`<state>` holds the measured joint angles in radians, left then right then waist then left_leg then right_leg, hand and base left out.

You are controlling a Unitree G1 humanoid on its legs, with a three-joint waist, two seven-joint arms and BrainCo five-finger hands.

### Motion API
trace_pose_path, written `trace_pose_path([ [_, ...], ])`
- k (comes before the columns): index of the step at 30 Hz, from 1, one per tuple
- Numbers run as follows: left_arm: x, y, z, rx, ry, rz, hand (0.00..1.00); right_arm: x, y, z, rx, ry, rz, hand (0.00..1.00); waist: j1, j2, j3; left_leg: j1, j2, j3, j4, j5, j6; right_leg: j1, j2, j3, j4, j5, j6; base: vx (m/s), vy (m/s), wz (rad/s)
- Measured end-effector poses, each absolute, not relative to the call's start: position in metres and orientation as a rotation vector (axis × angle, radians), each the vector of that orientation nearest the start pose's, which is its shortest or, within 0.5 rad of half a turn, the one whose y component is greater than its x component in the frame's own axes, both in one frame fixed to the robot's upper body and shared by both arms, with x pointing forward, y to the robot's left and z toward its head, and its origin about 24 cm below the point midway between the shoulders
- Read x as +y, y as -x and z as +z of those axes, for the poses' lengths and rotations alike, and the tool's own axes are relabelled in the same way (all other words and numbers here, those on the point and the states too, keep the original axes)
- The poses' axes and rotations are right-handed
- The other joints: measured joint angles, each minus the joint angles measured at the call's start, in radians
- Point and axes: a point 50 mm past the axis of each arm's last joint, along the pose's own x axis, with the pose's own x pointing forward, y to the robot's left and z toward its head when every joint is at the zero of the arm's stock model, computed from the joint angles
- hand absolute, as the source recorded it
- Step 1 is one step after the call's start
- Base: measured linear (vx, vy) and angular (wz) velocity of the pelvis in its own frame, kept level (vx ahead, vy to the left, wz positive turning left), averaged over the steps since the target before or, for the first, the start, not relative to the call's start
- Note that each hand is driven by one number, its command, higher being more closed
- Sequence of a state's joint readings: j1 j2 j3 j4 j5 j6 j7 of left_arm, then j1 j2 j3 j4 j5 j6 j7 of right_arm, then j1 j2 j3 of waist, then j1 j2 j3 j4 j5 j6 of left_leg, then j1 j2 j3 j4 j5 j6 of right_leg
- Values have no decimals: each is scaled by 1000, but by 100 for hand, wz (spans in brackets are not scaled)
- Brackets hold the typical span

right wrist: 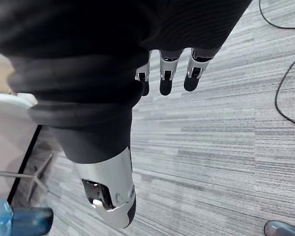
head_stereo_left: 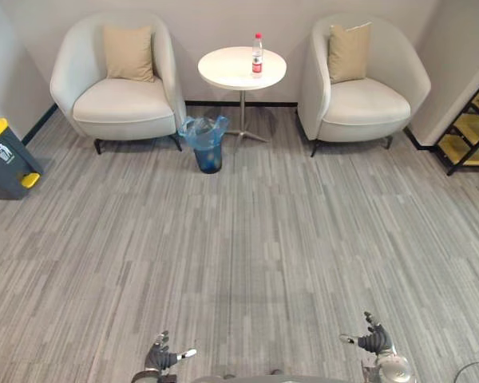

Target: Gather rubbish on tea table into small bin, then transfer packed bag to large trash can.

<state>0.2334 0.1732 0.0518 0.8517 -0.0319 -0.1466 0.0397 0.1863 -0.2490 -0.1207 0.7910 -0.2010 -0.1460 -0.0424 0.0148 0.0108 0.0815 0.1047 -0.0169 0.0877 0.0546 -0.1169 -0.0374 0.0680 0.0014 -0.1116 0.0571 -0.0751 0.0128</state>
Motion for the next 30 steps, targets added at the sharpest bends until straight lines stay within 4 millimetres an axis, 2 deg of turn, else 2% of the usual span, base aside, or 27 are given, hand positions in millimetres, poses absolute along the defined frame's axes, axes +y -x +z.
trace_pose_path([
  [4, 230, -84, -141, 916, -134, 194, 0, -266, -115, -118, 828, 428, -138, 0, -1, -1, 2, 0, 0, 0, 11, -5, -7, -2, -2, -1, 15, -11, 13, 0, 0, 0],
  [18, 234, -75, -141, 936, -145, 203, 0, -270, -112, -120, 845, 392, -173, 0, -1, -1, 2, -15, 18, 39, 21, -16, 3, -28, 11, 7, 30, -10, -11, -42, -8, -3],
  [21, 234, -81, -139, 911, -146, 202, 0, -270, -115, -119, 835, 383, -182, 0, 0, 1, 3, -35, 21, 47, 25, -16, 3, -51, 14, 14, 36, -10, -11, -2, -12, -9],
  [24, 234, -85, -137, 892, -148, 203, 0, -269, -124, -116, 818, 383, -186, 0, 0, 0, 16, -56, 26, 60, 40, -27, 20, -75, 18, 27, 47, -13, -15, 10, 0, -15],
  [25, 234, -88, -135, 879, -148, 205, 0, -269, -130, -115, 807, 383, -190, 0, 0, 9, 25, -64, 29, 68, 60, -39, 30, -76, 20, 32, 57, -26, -14, -2, 14, -12],
  [27, 234, -93, -132, 853, -151, 210, 0, -268, -132, -114, 800, 380, -201, 0, 1, 4, 34, -96, 31, 75, 102, -77, 40, -127, 15, 30, 126, -72, -13, 2, 18, -10],
  [28, 236, -96, -129, 834, -154, 220, 0, -266, -134, -114, 794, 359, -209, 0, 2, 0, 36, -121, 30, 81, 144, -108, 43, -168, 3, 28, 212, -124, -3, 65, 30, -4],
  [29, 239, -99, -127, 820, -161, 228, 0, -264, -137, -114, 787, 350, -208, 0, 2, -11, 46, -139, 24, 80, 188, -135, 51, -204, -17, 18, 299, -176, 24, 99, 26, 0],
  [30, 241, -100, -126, 814, -165, 231, 0, -262, -138, -114, 785, 346, -207, 0, 1, -14, 50, -145, 20, 78, 208, -146, 58, -222, -27, 9, 343, -194, 39, 121, 18, 1],
])
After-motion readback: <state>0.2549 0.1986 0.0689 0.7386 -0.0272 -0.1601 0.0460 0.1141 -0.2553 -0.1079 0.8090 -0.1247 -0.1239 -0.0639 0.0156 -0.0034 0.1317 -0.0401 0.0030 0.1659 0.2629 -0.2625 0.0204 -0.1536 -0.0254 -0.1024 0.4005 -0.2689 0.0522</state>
